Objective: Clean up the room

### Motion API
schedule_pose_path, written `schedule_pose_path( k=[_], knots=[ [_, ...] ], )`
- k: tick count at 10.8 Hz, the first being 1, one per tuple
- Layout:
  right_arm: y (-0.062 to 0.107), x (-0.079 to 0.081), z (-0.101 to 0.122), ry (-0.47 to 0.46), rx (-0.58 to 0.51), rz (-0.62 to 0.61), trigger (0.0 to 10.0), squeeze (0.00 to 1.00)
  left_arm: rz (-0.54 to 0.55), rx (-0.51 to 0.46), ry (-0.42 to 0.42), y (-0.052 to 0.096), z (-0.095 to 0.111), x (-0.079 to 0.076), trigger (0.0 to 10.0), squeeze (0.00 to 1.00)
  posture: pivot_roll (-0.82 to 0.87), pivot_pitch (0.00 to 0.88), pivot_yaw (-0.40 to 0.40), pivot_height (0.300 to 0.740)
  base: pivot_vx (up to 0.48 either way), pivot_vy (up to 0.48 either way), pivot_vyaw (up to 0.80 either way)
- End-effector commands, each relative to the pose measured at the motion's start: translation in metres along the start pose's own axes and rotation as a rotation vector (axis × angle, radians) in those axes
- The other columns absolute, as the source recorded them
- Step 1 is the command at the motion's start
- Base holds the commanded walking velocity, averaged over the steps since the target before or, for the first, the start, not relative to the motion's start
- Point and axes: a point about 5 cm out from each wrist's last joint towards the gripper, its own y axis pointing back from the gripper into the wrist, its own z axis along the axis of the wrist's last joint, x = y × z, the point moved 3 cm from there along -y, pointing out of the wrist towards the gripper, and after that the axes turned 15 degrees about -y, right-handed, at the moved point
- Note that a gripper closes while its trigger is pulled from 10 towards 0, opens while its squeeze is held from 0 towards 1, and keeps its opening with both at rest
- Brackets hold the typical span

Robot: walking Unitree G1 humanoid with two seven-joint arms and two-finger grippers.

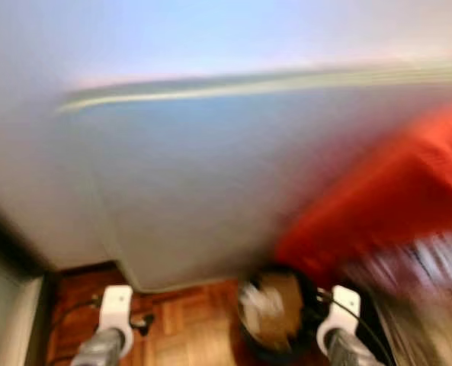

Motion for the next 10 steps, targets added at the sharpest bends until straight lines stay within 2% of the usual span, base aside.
schedule_pose_path(
  k=[1,10],
  knots=[
    [0.0011,-0.0089,0.0016,0.01,0.004,-0.023,10.0,0.0,-0.021,0.005,-0.005,-0.0006,-0.0009,-0.0087,10.0,0.0,0.21,0.043,-0.046,0.74,0.0,0.0,-0.78],
    [0.0014,-0.0099,0.0006,0.042,0.007,-0.024,10.0,0.0,-0.015,0.001,-0.015,0.0,-0.0023,-0.0079,10.0,0.0,0.21,0.031,-0.043,0.74,0.0,0.0,-0.78]
  ],
)
